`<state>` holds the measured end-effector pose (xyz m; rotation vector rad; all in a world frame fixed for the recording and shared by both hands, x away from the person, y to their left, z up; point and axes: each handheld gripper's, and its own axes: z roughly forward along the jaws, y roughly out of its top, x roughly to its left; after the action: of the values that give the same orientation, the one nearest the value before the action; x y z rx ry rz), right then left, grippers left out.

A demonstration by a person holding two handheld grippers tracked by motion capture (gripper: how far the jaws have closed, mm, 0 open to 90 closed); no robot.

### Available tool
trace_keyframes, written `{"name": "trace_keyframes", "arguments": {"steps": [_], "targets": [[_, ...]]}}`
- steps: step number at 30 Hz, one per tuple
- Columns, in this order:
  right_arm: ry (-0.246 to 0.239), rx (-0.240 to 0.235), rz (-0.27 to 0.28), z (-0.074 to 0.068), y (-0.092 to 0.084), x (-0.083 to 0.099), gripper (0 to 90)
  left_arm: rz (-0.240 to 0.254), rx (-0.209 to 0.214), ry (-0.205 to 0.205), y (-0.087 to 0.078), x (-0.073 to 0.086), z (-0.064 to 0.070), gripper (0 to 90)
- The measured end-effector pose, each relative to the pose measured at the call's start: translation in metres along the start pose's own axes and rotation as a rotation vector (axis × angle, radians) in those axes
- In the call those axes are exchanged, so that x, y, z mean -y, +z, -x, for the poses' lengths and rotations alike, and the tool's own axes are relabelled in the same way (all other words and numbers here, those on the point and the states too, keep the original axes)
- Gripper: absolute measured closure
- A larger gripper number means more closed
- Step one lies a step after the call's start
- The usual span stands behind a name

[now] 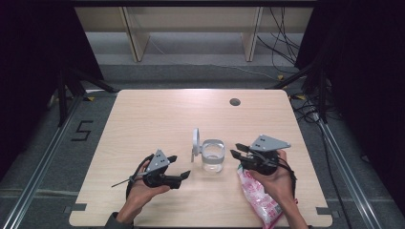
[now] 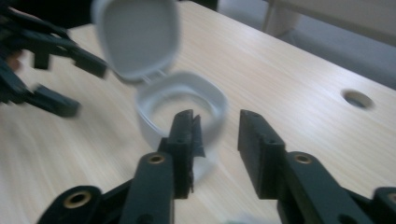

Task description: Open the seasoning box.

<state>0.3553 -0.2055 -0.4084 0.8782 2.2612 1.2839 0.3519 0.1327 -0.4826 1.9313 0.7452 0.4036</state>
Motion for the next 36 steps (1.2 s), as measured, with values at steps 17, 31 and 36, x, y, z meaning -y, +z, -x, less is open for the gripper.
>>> {"name": "trace_keyframes", "arguments": {"steps": [17, 31, 36], "targets": [[0.182, 0.082, -0.173, 0.059, -0.018, 0.064, 43.1, -0.012, 0.003, -0.044, 0.0, 0.004, -0.001, 24.5], [0.253, 0.01, -0.249, 0.068, -0.007, 0.083, 46.8, 0.001, -0.003, -0.041, 0.0, 0.005, -0.005, 25.0], [0.205, -0.006, -0.258, 0.066, -0.003, 0.083, 76.4, 0.009, -0.001, -0.079, 0.001, 0.005, -0.002, 25.5]]}}
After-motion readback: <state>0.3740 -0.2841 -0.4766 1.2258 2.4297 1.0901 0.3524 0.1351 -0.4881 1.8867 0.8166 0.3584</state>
